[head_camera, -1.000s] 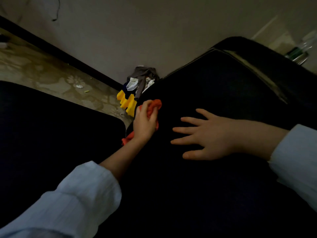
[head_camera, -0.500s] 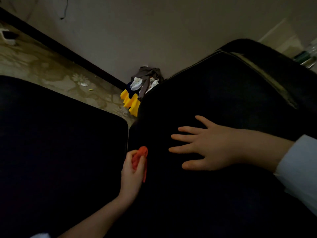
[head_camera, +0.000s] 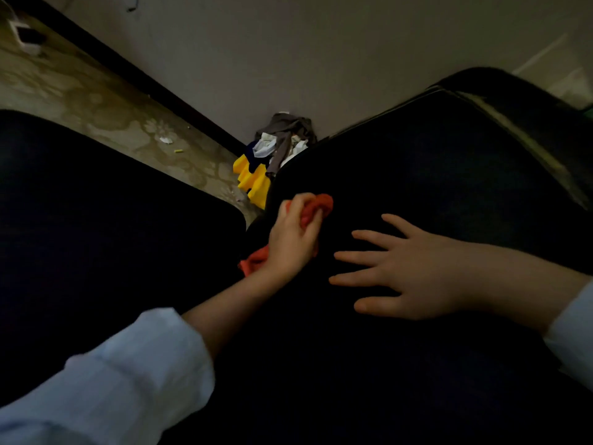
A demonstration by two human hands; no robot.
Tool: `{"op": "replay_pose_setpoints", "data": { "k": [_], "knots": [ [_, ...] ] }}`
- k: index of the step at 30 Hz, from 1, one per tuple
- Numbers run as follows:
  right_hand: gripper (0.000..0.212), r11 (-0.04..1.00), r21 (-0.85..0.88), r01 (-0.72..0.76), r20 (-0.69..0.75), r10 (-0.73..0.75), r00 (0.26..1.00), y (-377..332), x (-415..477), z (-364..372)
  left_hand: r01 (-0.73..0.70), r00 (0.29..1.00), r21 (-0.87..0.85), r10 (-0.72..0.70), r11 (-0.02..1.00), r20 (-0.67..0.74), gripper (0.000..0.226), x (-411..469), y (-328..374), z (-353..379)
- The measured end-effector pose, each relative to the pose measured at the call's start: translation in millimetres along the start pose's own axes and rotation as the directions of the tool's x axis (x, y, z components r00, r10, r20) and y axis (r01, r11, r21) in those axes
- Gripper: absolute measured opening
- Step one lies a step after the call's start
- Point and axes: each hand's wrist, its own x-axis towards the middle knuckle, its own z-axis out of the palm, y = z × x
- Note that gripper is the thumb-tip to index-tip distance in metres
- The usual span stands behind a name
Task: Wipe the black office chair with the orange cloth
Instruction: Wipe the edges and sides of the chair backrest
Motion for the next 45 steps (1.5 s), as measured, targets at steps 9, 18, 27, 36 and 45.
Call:
{"op": "replay_pose_setpoints", "data": {
  "k": [9,18,27,36,45],
  "knots": [
    [0.053,1.000,0.019,-0.023,-0.054,0.024,0.998,2.5,-2.6,-4.5,0.363,0.918,-0.110,-0.376,0.925,-0.127,0.025,21.3,-64.0,-12.9],
    [0.057,0.980,-0.038,-0.196,-0.101,0.192,0.976,0.8,-3.6,-8.5,-0.004,0.998,0.008,0.004,1.000,-0.064,0.020,-8.1,-15.5,-16.0],
    [0.057,0.954,0.027,-0.300,-0.165,0.300,0.939,36.5,-10.5,-2.9,0.076,0.982,0.084,-0.060,0.994,-0.179,0.026,90.0,-27.3,11.0],
    [0.058,0.942,0.043,-0.332,-0.126,0.335,0.934,37.5,-22.4,-13.2,0.379,0.915,0.032,-0.369,0.925,-0.164,0.027,68.6,-45.7,-0.8],
    [0.065,0.882,0.037,-0.470,0.093,0.465,0.880,22.0,-56.7,-25.5,-0.204,0.961,0.049,0.191,0.978,0.200,0.024,33.0,87.2,25.5]
  ]
}}
